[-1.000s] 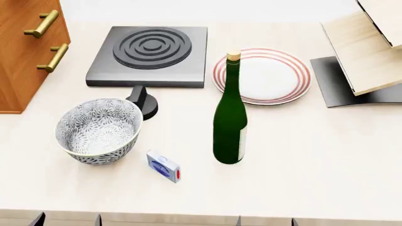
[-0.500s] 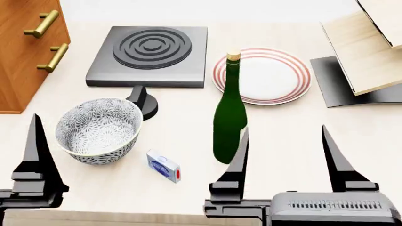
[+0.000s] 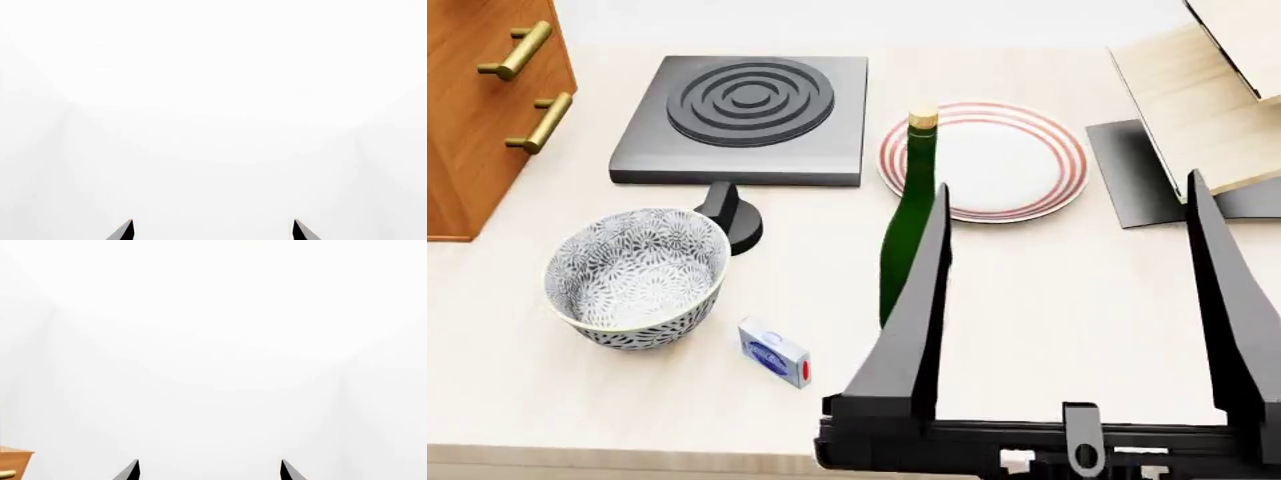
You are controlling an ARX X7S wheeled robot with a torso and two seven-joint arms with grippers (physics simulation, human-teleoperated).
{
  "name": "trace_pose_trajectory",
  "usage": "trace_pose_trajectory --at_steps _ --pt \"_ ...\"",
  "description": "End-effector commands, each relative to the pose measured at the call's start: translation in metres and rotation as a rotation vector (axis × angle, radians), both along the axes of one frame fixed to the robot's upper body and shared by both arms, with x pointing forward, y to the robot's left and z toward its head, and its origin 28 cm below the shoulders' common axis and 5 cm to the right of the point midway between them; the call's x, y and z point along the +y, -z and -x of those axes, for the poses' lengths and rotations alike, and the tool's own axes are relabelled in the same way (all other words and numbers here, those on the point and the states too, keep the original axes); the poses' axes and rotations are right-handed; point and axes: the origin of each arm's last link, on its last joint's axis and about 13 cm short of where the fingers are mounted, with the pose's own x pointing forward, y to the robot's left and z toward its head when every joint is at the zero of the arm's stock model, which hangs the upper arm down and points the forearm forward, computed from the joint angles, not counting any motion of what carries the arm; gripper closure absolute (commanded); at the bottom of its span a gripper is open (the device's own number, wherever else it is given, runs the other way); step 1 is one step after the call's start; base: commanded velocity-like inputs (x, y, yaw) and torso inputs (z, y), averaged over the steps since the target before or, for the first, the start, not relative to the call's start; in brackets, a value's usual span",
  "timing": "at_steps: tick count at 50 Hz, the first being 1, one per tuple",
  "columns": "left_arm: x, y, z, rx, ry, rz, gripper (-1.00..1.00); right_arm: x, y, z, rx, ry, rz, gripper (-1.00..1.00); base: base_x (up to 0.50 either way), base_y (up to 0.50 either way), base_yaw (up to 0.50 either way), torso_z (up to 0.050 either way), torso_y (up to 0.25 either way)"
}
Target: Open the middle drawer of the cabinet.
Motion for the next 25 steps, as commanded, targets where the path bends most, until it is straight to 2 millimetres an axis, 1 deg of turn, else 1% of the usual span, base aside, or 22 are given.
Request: trace_pose_trajectory --at_steps 1,11,13,25 --pt "0.0046 -0.0053 0.0135 0.000 -0.014 0.019 -1.00 0.0002 -0.0042 0.0103 -0.104 -0.017 0.012 -1.00 0.00 0.00 0.00 0.000 0.000" --pt "0.0044 -0.0056 0.0131 -0.012 -0.021 0.016 -1.00 -0.0008 -0.0043 0.0133 -0.140 -0.026 0.003 -1.00 0.03 0.00 0.00 0.000 0.000" --pt "0.0043 -0.0054 0.0127 -0.011 -0.021 0.016 -1.00 -0.0007 -0.0044 0.0140 -0.148 -0.029 0.009 -1.00 0.33 0.00 0.00 0.000 0.000" --pt "0.0041 -0.0050 0.0129 -0.017 -0.024 0.009 -1.00 -0.0004 -0.0048 0.0145 -0.157 -0.023 0.013 -1.00 0.50 0.00 0.00 0.000 0.000"
